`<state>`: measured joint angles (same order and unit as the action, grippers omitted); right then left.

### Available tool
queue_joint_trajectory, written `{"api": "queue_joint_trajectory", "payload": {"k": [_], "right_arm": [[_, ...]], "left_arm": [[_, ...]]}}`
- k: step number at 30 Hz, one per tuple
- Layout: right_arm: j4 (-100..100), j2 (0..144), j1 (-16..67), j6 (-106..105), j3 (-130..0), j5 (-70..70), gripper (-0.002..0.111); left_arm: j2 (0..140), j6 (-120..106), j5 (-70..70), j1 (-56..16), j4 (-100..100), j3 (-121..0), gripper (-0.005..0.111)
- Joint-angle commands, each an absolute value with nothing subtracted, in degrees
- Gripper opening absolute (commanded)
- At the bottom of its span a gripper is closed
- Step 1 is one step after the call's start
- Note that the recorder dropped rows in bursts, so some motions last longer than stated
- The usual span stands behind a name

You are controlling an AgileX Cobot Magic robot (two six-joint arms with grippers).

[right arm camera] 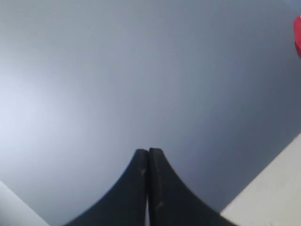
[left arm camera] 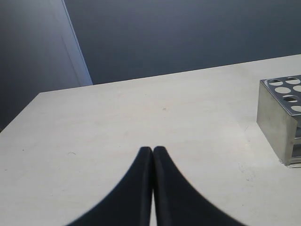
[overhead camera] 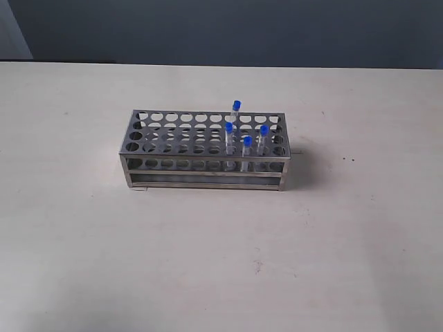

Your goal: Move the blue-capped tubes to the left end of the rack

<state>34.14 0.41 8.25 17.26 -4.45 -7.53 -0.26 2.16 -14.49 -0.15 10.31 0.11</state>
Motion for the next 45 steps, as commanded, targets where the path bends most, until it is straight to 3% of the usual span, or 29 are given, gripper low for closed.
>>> {"api": "queue_joint_trajectory", "payload": {"k": [1,10,16,27,33,39,45], "right_arm": [[35.8,0.0,8.0,18.3,-4.2,-10.4,-0.001],[34.1,0.0,8.0,28.2,-4.7,-10.9,-0.001],[4.4,1.1,8.1,29.1,-14.1,-19.1,-0.001],[-32.1,40.8,8.1,36.5,-43.3,-20.4,-0.001],[-49.5,61.5,8.2,43.3,-37.0,-44.2,-0.001],[-45.5,83.0,8.2,35.3,-34.1,-52.1,-0.001],[-47.1,98.3,10.0,30.5,-35.0,-68.7,-0.001]], "left_arm": [[0.0,2.4,-13.7,-0.5,10.2,0.0,0.0],[0.0,2.4,-13.7,-0.5,10.2,0.0,0.0],[0.0,2.4,-13.7,-0.5,10.2,0.0,0.0],[0.0,2.4,-13.7,-0.5,10.2,0.0,0.0],[0.0,2.4,-13.7,-0.5,10.2,0.0,0.0],[0.0,2.4,-13.7,-0.5,10.2,0.0,0.0],[0.0,2.4,-13.7,-0.5,10.2,0.0,0.0]]}}
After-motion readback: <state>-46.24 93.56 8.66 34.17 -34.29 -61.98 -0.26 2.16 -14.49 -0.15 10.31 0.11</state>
